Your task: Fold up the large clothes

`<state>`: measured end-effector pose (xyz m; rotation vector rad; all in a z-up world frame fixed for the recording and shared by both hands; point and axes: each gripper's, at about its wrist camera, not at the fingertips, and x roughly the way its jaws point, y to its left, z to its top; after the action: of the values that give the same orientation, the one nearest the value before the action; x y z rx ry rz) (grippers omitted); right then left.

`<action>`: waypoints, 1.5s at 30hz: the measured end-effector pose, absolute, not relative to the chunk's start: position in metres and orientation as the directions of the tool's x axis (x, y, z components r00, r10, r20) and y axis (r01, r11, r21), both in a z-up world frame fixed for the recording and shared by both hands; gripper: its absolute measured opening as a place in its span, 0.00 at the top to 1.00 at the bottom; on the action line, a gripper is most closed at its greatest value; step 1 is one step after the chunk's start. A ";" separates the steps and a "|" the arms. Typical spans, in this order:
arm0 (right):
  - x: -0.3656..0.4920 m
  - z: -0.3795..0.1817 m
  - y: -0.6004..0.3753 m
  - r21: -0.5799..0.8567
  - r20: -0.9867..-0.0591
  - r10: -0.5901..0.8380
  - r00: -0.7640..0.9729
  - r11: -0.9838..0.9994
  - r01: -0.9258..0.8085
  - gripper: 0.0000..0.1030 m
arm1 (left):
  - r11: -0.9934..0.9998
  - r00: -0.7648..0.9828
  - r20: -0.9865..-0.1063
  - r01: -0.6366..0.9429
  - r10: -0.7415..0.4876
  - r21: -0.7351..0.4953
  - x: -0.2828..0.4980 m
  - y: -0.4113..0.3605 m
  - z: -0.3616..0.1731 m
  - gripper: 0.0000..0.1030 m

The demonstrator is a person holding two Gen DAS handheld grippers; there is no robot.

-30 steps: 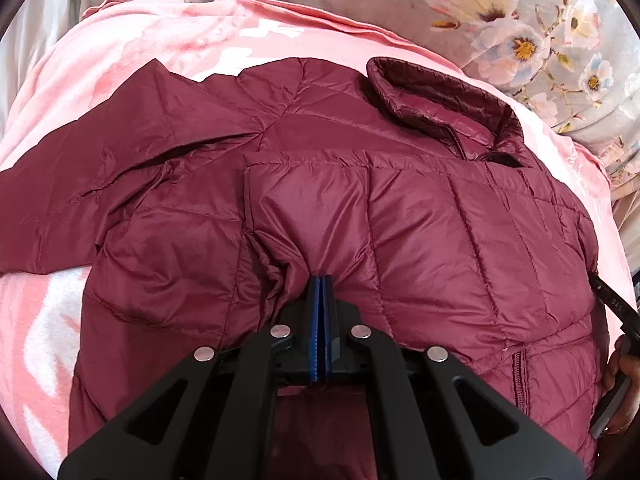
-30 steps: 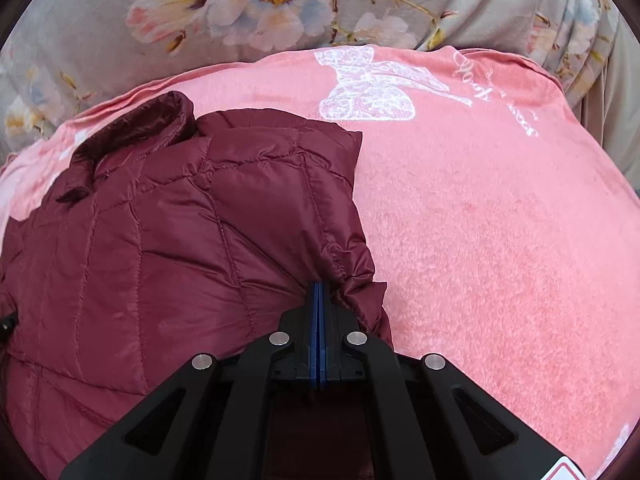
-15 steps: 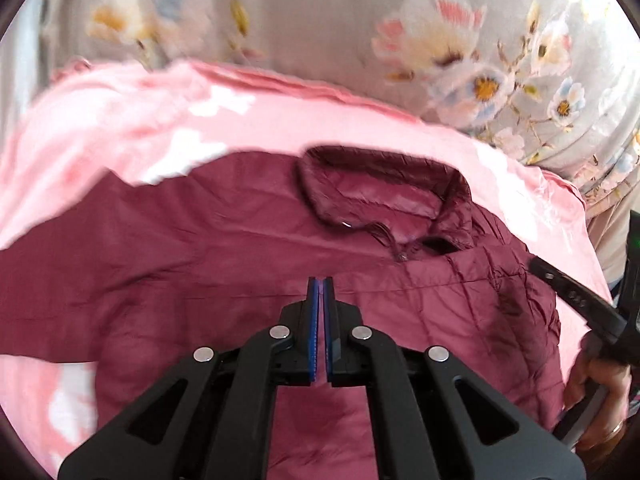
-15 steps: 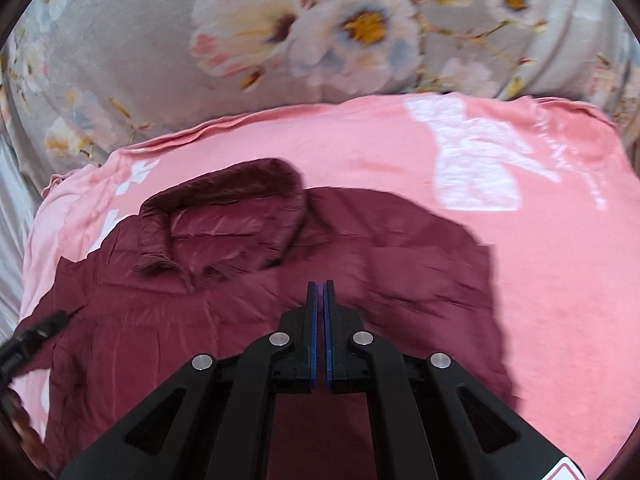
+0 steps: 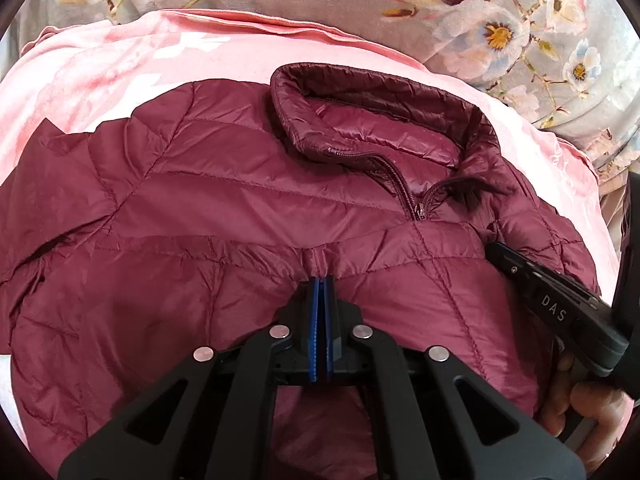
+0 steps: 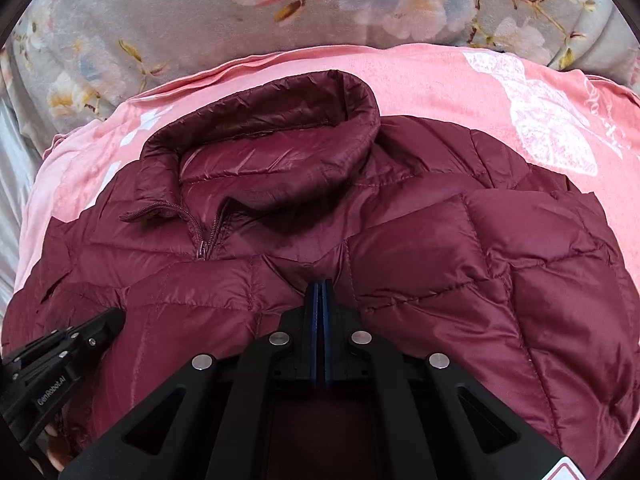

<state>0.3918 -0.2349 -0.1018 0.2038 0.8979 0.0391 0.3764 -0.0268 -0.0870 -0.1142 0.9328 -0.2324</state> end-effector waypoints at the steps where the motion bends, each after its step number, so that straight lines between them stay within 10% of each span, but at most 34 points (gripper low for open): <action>1: 0.389 -0.098 -0.232 0.182 -0.774 0.105 0.624 0.981 0.060 1.00 | 0.969 0.574 -0.780 0.149 -0.248 -0.199 0.376 -0.027 -0.087 0.98; 6: 0.341 -0.052 -0.176 0.205 -0.718 0.211 0.664 0.975 -0.088 0.96 | 0.964 0.620 -0.739 0.152 -0.264 -0.217 0.353 -0.005 -0.060 0.96; 10: 0.313 -0.050 -0.126 0.186 -0.733 0.261 0.628 0.965 -0.184 0.96 | 0.965 0.670 -0.703 0.083 -0.239 -0.249 0.311 0.048 -0.038 0.52; 30: 0.288 -0.096 -0.066 -0.100 -0.760 0.053 0.647 0.975 -0.198 0.97 | 0.636 0.716 -0.694 -0.570 0.073 -0.521 0.219 0.407 -0.093 0.37; 33: 0.288 -0.096 -0.066 -0.101 -0.759 0.052 0.649 0.975 -0.196 0.97 | 0.610 0.736 -0.672 -0.572 0.087 -0.548 0.228 0.413 -0.090 0.44; 35: 0.288 -0.096 -0.067 -0.095 -0.760 0.056 0.648 0.976 -0.196 0.97 | 0.624 0.736 -0.673 -0.562 0.078 -0.543 0.238 0.412 -0.083 0.87; 36: 0.288 -0.096 -0.067 -0.091 -0.760 0.059 0.648 0.976 -0.196 0.97 | 0.648 0.737 -0.671 -0.550 0.081 -0.527 0.244 0.404 -0.073 0.93; 45: 0.290 -0.095 -0.073 -0.041 -0.760 0.094 0.643 0.981 -0.192 0.97 | 0.921 0.904 -0.428 -0.158 -0.011 -0.357 0.268 0.257 0.086 0.99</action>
<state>0.2896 -0.0728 -0.0951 -0.1213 0.8570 0.1634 0.2682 0.2573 0.0856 -0.3962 0.4380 0.0781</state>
